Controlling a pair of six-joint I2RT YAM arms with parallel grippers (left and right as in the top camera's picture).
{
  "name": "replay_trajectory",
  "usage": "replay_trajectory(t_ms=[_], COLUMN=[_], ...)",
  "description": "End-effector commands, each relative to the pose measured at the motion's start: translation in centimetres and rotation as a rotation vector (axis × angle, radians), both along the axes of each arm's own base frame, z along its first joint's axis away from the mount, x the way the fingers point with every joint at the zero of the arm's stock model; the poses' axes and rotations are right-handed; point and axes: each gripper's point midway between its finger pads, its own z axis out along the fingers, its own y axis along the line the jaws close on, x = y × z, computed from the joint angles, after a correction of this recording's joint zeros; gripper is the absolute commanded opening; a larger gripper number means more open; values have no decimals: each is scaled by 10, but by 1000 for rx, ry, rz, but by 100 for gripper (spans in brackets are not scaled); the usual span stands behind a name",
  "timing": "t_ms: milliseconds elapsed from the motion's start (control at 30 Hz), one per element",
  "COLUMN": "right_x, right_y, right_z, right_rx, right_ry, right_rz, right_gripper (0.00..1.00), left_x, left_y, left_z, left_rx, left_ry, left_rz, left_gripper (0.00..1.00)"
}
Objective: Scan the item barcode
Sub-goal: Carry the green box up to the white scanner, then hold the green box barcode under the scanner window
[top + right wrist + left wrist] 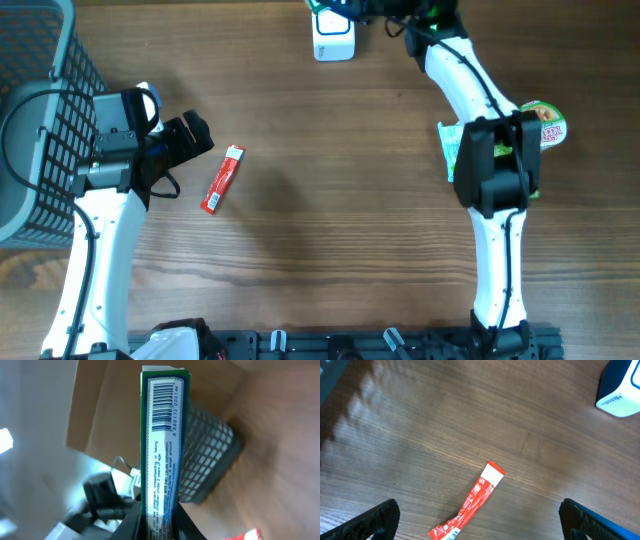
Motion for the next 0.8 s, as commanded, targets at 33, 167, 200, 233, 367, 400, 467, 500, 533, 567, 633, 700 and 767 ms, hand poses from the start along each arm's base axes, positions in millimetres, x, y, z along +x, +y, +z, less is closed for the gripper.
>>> replay_trajectory(t_ms=[33,167,200,233,367,400,467,500,533,567,633,700,767], right_x=[34,42,46,49,57,58,59,60,61,62,62,61,60], right_y=[-40,-44,-47,-48,-51,-50,-44,-42,-39,-37,-32,-27,-22], right_z=[-88,-126,-130,-131,-134,-134,-134,-138,-141,-144,-155,-161,-167], right_rx=[-26,-26,-21,-17,-3,-1,2,4,6,7,5,1,-1], right_ry=[453,557,565,566,582,586,592,598,608,620,640,645,647], right_rz=[-47,-71,-89,-103,-149,-154,-164,-172,-179,-184,-191,-186,-186], right_gripper=[4,4,4,4,4,4,4,4,4,4,4,4,4], left_x=[3,3,3,3,3,3,3,3,3,3,3,3,3], left_y=[-2,-2,-2,-2,-2,-2,-2,-2,-2,-2,-2,-2,-2], left_z=[6,6,6,6,6,6,6,6,6,6,6,6,6], left_rx=[-4,-4,-4,-4,-4,-4,-4,-4,-4,-4,-4,-4,-4], left_ry=[-17,-17,-17,-17,-17,-17,-17,-17,-17,-17,-17,-17,-17], left_rz=[-8,-8,-8,-8,-8,-8,-8,-8,-8,-8,-8,-8,-8], left_gripper=[100,100,100,100,100,100,100,100,100,100,100,100,100])
